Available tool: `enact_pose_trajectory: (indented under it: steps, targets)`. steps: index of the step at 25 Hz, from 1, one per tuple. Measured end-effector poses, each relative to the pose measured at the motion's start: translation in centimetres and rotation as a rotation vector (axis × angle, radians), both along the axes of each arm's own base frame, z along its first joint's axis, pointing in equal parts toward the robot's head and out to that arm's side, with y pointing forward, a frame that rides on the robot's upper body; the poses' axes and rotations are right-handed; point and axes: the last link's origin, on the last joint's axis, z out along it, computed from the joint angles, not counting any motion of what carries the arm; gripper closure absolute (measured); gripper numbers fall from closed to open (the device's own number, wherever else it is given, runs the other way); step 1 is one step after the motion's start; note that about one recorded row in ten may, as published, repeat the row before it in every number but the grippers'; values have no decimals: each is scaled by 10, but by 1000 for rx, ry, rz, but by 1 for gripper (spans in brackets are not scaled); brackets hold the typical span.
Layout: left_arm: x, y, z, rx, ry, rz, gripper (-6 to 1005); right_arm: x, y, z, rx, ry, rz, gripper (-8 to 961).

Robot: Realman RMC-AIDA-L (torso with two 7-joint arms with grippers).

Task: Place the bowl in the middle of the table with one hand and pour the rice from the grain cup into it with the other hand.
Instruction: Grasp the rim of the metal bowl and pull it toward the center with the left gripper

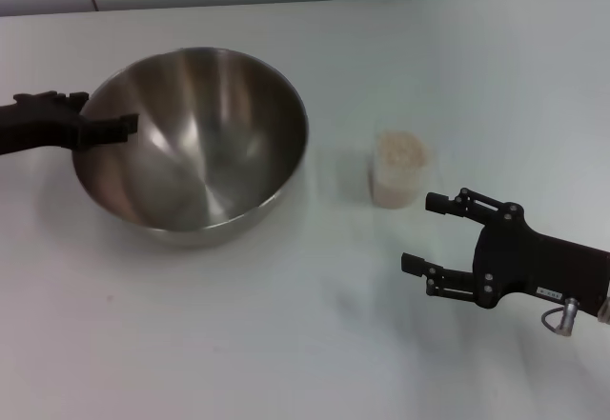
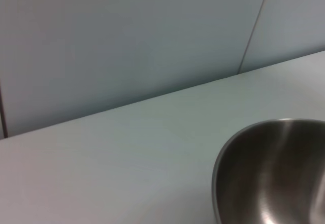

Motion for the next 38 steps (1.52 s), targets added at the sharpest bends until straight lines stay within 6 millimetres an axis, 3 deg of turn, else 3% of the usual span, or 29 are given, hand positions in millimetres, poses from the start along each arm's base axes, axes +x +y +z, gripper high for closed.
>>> enact_pose_trajectory:
  steps: [18,25,30,38]
  targets:
    - [9,4,5,-4,-7,-11,144,-1,0,0,-1,2,2,132]
    - [12,5,4,-22,13,-6,345,-1,1,0,4,7,2,132]
    - [14,9,2,-35,35,19,564,-1,1,0,5,7,2,132]
    - [18,13,2,-34,33,17,732,0,0,1,8,3,0,131]
